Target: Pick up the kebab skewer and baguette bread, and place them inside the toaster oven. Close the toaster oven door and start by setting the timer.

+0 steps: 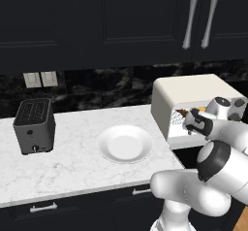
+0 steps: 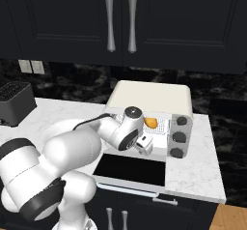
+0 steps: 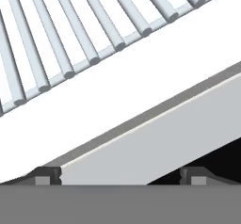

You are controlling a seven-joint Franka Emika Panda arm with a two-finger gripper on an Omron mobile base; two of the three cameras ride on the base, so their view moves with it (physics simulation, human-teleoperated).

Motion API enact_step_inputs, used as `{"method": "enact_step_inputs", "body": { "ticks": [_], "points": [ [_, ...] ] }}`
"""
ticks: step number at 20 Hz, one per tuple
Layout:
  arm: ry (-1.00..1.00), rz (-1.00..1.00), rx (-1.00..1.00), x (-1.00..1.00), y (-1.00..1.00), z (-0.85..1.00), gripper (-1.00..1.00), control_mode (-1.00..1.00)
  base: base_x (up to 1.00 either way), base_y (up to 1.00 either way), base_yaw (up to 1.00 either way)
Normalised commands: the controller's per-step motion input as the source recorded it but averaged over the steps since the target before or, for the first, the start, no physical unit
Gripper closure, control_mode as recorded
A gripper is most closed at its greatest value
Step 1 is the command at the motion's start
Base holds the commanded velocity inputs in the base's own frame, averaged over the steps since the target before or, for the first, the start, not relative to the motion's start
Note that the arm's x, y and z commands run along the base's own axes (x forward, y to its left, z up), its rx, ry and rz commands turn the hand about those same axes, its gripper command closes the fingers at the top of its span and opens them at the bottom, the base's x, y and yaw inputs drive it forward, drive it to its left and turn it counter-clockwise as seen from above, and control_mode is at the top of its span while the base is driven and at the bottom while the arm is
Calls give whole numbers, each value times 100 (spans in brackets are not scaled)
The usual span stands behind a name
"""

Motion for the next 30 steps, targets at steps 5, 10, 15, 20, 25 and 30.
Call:
{"method": "enact_step_inputs", "body": {
  "ticks": [5, 10, 15, 20, 25, 30],
  "points": [
    [0, -7, 0, -29, -22, 3, -100, -100, 0, 0, 0],
    [7, 5, 0, -86, -6, 47, -100, -100, 0, 0, 0],
    [1, 9, 0, -100, 14, -11, -100, -100, 0, 0, 0],
    [-3, 9, -5, -57, 3, -53, -100, -100, 0, 0, 0],
    [-1, 6, -11, -7, -45, -51, -100, -100, 0, 0, 0],
    [0, 7, -7, -20, -15, -65, -100, -100, 0, 0, 0]
  ]
}}
